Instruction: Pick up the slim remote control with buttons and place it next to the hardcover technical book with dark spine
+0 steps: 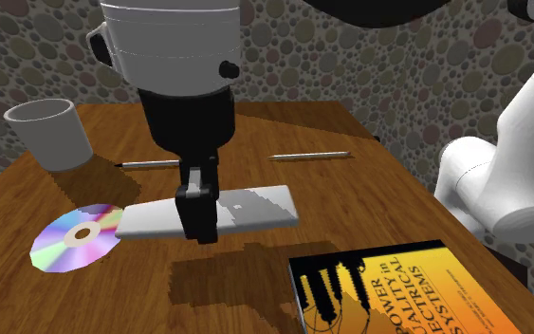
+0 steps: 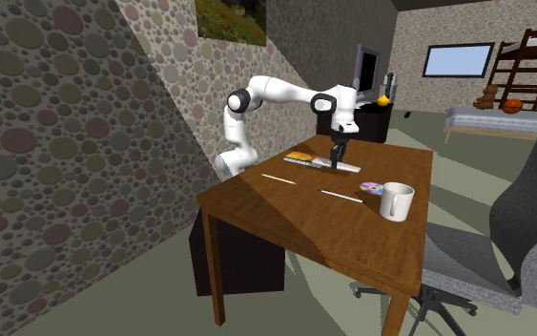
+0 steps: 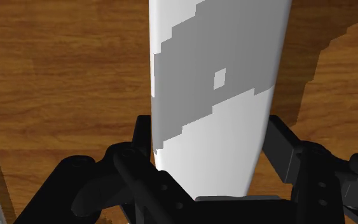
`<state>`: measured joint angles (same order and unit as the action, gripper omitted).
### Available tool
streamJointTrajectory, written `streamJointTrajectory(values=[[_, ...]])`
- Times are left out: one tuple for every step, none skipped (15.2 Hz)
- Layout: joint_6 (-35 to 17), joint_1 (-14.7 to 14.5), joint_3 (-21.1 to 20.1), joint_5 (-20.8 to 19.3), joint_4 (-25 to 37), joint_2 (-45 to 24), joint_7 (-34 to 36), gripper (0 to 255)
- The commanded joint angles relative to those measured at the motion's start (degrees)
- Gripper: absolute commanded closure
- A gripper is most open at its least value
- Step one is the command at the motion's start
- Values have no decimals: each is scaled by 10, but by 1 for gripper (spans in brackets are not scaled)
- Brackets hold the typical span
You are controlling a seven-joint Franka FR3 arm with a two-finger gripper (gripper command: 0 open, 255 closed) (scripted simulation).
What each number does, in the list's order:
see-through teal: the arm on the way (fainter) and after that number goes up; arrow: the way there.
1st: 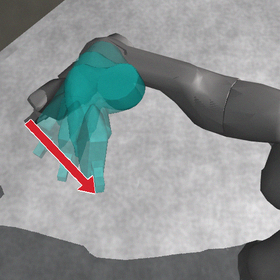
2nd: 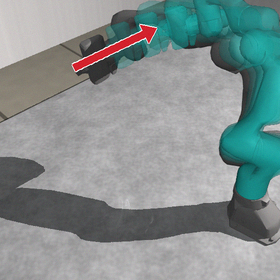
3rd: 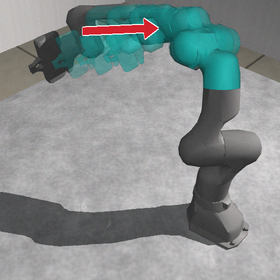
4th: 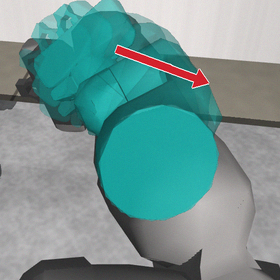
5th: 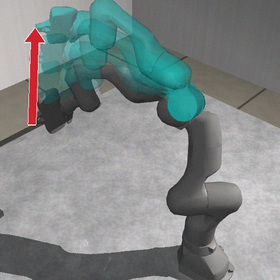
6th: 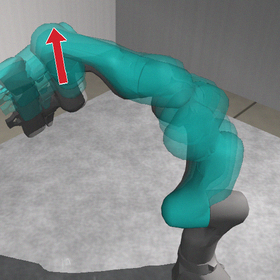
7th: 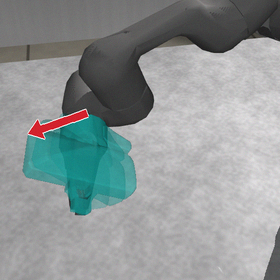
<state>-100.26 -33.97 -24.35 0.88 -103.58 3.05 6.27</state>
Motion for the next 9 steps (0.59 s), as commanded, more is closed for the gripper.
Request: streamJointTrajectory(values=[[-16, 0, -1, -1, -14, -2, 1, 255], [-24, -1, -1, -1, -21, -2, 1, 255], [-32, -1, -1, -1, -29, -3, 1, 255], [-39, -1, -1, -1, -36, -3, 1, 255], [-47, -1, -1, -1, -43, -4, 2, 255], [-51, -1, -1, -2, -47, -4, 2, 255], [-51, -1, -1, -2, -47, -4, 2, 255], [-51, -1, -1, -2, -47, -4, 2, 255], [-51, -1, -1, -2, -47, -4, 2, 255]])
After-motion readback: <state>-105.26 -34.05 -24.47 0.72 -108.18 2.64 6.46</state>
